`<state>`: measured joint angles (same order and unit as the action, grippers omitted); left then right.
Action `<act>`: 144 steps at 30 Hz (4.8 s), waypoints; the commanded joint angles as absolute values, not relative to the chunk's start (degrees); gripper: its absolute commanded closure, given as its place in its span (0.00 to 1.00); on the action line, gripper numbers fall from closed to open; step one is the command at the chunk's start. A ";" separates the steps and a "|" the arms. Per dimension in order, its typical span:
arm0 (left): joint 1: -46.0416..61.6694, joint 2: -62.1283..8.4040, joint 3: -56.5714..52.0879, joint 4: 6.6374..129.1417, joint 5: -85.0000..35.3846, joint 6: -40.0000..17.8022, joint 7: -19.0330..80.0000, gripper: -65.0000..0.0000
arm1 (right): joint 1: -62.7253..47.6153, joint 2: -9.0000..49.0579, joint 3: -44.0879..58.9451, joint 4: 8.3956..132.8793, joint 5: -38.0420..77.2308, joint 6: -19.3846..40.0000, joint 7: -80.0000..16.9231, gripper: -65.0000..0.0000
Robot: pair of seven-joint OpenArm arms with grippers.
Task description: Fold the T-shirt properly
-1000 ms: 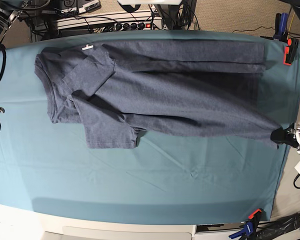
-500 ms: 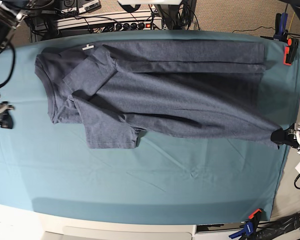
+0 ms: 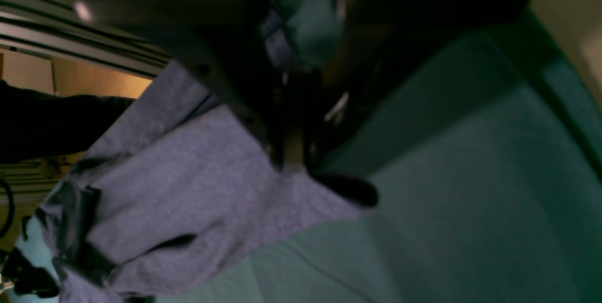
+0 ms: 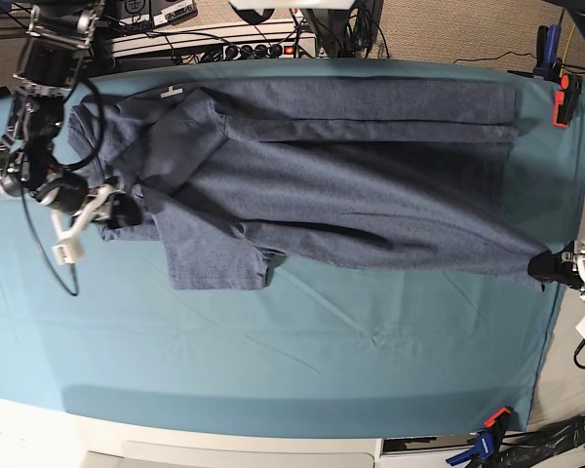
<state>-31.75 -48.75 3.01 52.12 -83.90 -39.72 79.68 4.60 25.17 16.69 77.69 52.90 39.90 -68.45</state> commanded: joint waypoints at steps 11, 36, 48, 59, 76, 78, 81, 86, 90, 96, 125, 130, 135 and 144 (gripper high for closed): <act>-33.32 -50.33 2.61 52.73 -85.00 -40.00 78.83 1.00 | 5.69 19.18 17.08 78.54 55.46 40.00 -67.88 0.59; -33.32 -50.33 2.61 52.73 -85.00 -40.00 78.43 1.00 | 6.46 18.90 18.15 78.67 50.94 40.00 -66.17 1.00; -33.32 -50.30 2.61 52.73 -85.00 -40.00 78.28 1.00 | 18.96 18.90 18.15 78.65 35.73 40.00 -58.17 1.00; -33.32 -49.76 2.61 52.73 -85.00 -40.00 77.97 1.00 | 24.05 18.92 18.04 72.20 25.45 40.00 -48.80 1.00; -33.34 -45.32 2.61 52.73 -82.41 -40.00 63.35 1.00 | 24.47 19.57 18.09 67.51 26.09 40.00 -47.90 1.00; -33.52 -44.29 2.61 52.73 -79.00 -40.00 59.70 1.00 | 24.47 20.40 18.11 67.51 26.09 40.00 -47.37 1.00; -33.82 -42.61 2.61 52.73 -75.64 -40.00 57.82 1.00 | 24.47 21.98 18.11 67.51 26.06 40.00 -47.18 1.00; -33.80 -40.71 2.61 52.73 -74.81 -40.00 57.89 1.00 | 24.45 24.86 18.11 67.51 26.09 40.00 -47.33 1.00; -33.80 -40.49 2.61 52.73 -74.06 -40.00 58.08 1.00 | 24.45 26.48 18.11 67.51 26.50 40.00 -47.72 1.00; -33.80 -40.51 2.61 52.73 -74.13 -40.00 60.88 1.00 | 24.43 26.37 18.11 67.51 32.75 40.00 -52.53 1.00; -28.25 -41.43 2.61 52.73 -81.03 -40.00 66.48 1.00 | 17.08 26.50 18.11 67.57 38.17 40.00 -55.90 1.00; -28.25 -41.43 2.61 52.73 -81.03 -40.00 66.50 1.00 | 16.56 26.50 18.11 67.68 40.07 40.00 -57.12 1.00; -28.23 -41.41 2.61 52.73 -81.06 -40.00 66.87 1.00 | 14.55 26.52 18.11 69.36 41.10 40.00 -57.49 1.00; -28.03 -41.47 2.61 52.73 -81.95 -40.00 68.86 1.00 | 10.31 26.52 18.11 72.99 41.12 40.00 -57.65 1.00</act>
<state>-26.55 -40.03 2.98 52.01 -80.25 -39.68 69.52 9.15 25.36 17.85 71.77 39.92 39.92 -58.57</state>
